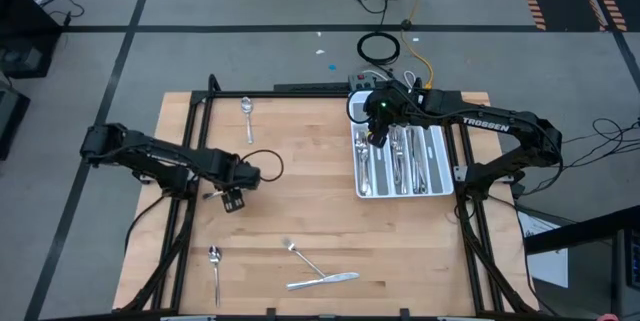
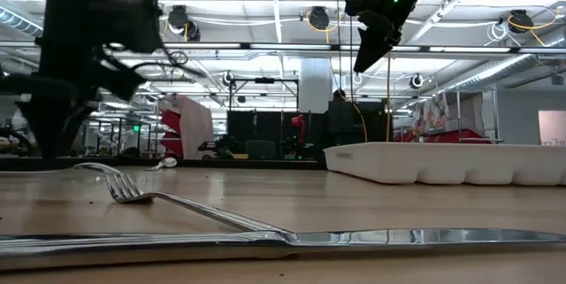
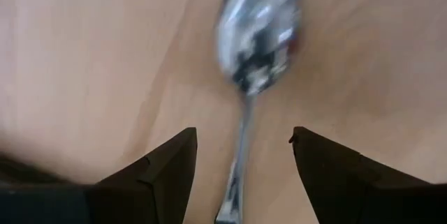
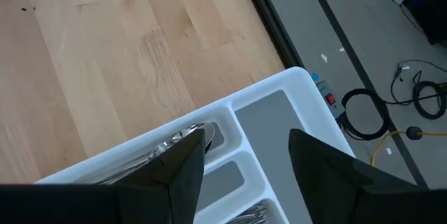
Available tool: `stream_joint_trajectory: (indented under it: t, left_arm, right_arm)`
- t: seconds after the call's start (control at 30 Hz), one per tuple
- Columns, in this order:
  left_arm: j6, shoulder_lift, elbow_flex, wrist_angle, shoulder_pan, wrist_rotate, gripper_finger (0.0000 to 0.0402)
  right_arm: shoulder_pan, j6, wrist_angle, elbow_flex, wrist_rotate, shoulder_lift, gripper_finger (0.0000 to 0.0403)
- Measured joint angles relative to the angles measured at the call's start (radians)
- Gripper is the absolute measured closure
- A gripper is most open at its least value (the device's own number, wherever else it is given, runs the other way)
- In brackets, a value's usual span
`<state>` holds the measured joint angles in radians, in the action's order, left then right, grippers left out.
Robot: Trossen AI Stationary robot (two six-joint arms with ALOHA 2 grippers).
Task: Sort silverware
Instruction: Put the silver spoon into the white silverware tray
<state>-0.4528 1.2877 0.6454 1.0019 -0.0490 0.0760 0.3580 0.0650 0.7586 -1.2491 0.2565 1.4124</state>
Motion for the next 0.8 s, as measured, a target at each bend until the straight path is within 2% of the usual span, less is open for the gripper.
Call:
stream_joint_trajectory:
  t: [0.13, 0.23, 0.33, 0.5, 0.6, 0.7, 0.8]
  left_arm:
    - [-0.064, -0.019, -0.033, 0.001, -0.001, 0.003, 0.0159]
    - [-0.090, -0.028, -0.034, -0.027, 0.000, 0.072, 0.0159]
    - [-0.090, -0.026, -0.045, -0.071, 0.000, 0.099, 0.0159]
    - [-0.092, -0.025, -0.116, -0.155, 0.000, 0.018, 0.0159]
    - [-0.105, -0.027, -0.144, -0.183, 0.000, 0.006, 0.0162]
    - [-0.113, -0.029, -0.166, -0.226, -0.001, 0.007, 0.0196]
    - [-0.126, -0.023, -0.169, -0.254, -0.001, 0.023, 0.0279]
  right_arm:
    - [0.000, -0.017, 0.000, 0.000, 0.000, 0.000, 0.0203]
    - [0.000, -0.023, 0.000, 0.000, 0.000, 0.000, 0.0204]
    - [0.000, -0.023, 0.000, 0.000, 0.000, 0.000, 0.0204]
    - [0.000, -0.027, 0.001, 0.000, 0.000, 0.000, 0.0204]
    - [0.000, -0.027, 0.001, 0.000, 0.000, 0.000, 0.0204]
    - [0.000, -0.027, 0.001, 0.000, 0.000, 0.000, 0.0204]
    - [0.000, -0.027, 0.002, 0.000, 0.000, 0.000, 0.0204]
